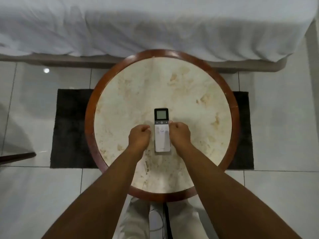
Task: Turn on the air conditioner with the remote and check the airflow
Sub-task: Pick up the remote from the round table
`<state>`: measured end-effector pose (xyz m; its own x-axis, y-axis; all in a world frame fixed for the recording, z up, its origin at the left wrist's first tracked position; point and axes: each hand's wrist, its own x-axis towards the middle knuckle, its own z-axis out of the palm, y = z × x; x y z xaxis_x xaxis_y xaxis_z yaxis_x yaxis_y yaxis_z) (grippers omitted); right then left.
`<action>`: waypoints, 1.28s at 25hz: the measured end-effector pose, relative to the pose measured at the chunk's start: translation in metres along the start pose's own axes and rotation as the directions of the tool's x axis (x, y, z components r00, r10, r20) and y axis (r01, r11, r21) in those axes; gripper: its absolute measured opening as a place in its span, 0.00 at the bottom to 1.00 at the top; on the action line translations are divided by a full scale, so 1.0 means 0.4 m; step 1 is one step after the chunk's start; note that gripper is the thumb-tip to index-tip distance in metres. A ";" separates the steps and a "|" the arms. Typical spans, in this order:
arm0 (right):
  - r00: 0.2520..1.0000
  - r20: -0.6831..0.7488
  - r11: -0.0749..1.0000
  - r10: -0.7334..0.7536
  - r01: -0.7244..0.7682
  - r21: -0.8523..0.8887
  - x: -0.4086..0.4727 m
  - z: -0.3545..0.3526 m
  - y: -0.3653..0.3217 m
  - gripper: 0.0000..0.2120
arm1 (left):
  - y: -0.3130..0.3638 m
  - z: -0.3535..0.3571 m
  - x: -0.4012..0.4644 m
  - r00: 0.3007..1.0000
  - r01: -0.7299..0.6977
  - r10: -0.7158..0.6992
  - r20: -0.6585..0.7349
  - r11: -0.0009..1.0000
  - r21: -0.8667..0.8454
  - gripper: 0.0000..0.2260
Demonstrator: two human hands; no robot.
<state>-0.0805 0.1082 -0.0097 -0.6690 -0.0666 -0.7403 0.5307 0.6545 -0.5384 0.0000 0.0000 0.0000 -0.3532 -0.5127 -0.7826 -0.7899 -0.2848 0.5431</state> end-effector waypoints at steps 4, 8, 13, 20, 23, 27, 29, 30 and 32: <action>1.000 -0.022 1.000 -0.017 0.017 0.010 0.026 0.038 -0.009 0.16 | 0.019 0.030 0.038 0.999 -0.045 0.045 0.003 0.998 -0.048 0.12; 1.000 -0.007 1.000 0.009 -0.009 0.023 0.028 0.052 -0.009 0.13 | 0.015 0.041 0.025 0.999 -0.038 0.040 0.018 0.997 -0.074 0.10; 0.995 0.084 0.982 0.048 -0.062 0.181 -0.017 0.011 -0.059 0.14 | 0.079 0.026 -0.042 0.988 -0.132 0.137 0.065 0.988 -0.080 0.11; 0.993 0.059 0.932 -0.099 0.072 0.355 -0.172 -0.255 -0.264 0.10 | 0.353 -0.027 -0.218 0.883 -0.470 0.464 0.071 0.870 0.152 0.15; 0.979 -0.040 0.883 -0.202 0.199 0.426 -0.289 -0.432 -0.402 0.12 | 0.543 -0.041 -0.354 0.754 -0.653 0.649 0.101 0.725 0.221 0.15; 0.907 -0.232 0.763 -0.351 0.420 0.490 -0.492 -0.703 -0.567 0.13 | 0.810 -0.035 -0.598 0.509 -0.847 0.846 0.155 0.462 0.262 0.19; 0.845 -0.318 0.679 -0.430 0.535 0.503 -0.605 -0.838 -0.630 0.14 | 0.930 -0.021 -0.734 0.373 -0.907 0.909 0.185 0.315 0.280 0.21; 0.812 -0.354 0.651 -0.464 0.583 0.486 -0.663 -0.899 -0.655 0.14 | 0.986 -0.013 -0.802 0.305 -0.923 0.933 0.193 0.240 0.300 0.22; 0.739 -0.437 0.574 -0.512 0.673 0.467 -0.791 -1.017 -0.685 0.14 | 1.071 -0.005 -0.948 0.125 -0.945 0.970 0.208 0.053 0.323 0.24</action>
<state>-0.2260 0.2560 0.5358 -0.9939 -0.0547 -0.0958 0.0970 -0.0207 -0.9951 -0.2035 0.0709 0.5301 -0.9147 -0.1722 0.3656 0.1302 0.7309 0.6700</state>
